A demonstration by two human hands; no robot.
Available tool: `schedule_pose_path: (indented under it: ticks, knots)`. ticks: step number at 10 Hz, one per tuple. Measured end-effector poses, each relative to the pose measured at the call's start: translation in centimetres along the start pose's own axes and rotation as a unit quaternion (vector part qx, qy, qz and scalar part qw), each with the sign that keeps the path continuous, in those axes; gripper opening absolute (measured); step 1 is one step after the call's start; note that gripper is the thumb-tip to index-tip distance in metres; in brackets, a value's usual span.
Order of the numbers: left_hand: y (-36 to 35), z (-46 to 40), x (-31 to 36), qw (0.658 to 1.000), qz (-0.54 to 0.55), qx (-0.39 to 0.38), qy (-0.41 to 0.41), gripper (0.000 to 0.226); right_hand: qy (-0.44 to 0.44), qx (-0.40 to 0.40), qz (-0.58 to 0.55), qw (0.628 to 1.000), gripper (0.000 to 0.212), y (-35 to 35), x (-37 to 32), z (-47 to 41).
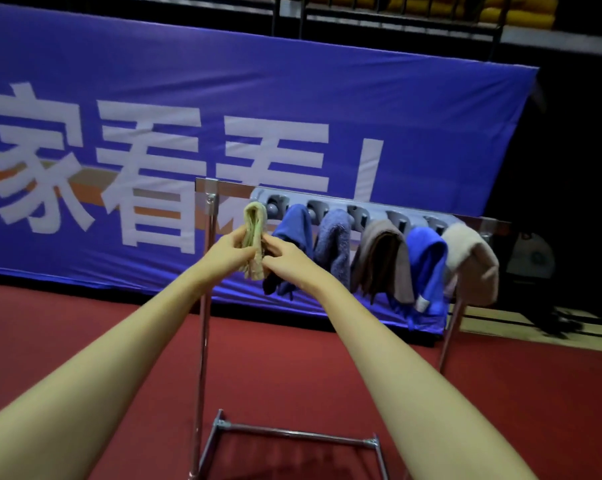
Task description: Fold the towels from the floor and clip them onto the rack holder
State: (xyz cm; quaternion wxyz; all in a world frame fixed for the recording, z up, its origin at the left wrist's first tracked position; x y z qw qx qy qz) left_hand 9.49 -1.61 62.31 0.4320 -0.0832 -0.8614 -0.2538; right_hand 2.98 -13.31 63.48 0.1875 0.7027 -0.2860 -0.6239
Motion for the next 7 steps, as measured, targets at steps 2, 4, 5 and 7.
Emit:
schedule_pose_path:
  ticks: [2, 4, 5, 7]
  knots:
    - [-0.6, 2.9, 3.2, 0.996, -0.093, 0.009, -0.012, 0.065, 0.001, 0.069, 0.007, 0.998, 0.041, 2.5, -1.0, 5.1]
    - [-3.8, 7.7, 7.7, 0.911, -0.379, 0.044, -0.153, 0.067, 0.035, 0.208, 0.269, 0.94, 0.044, 6.3, 0.1, 13.3]
    - [-6.7, 10.8, 8.3, 0.906, -0.394, 0.052, -0.149, 0.081, 0.029, 0.249, 0.373, 0.893, 0.055, 7.4, 1.7, 17.1]
    - [-10.3, 13.4, 8.5, 0.91, -0.404, -0.026, -0.089, 0.084, -0.057, 0.222, 0.351, 0.908, 0.073, 7.5, 5.6, 21.2]
Point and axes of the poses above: each hand's wrist, its own z-axis away from the middle knuckle, its own y-axis out of the back of the hand, x = y × z, the point moved 2 cm from there along -z, towards the middle knuckle, and after that the axes turned 8 degrees about -y, right-handed, at the moved point
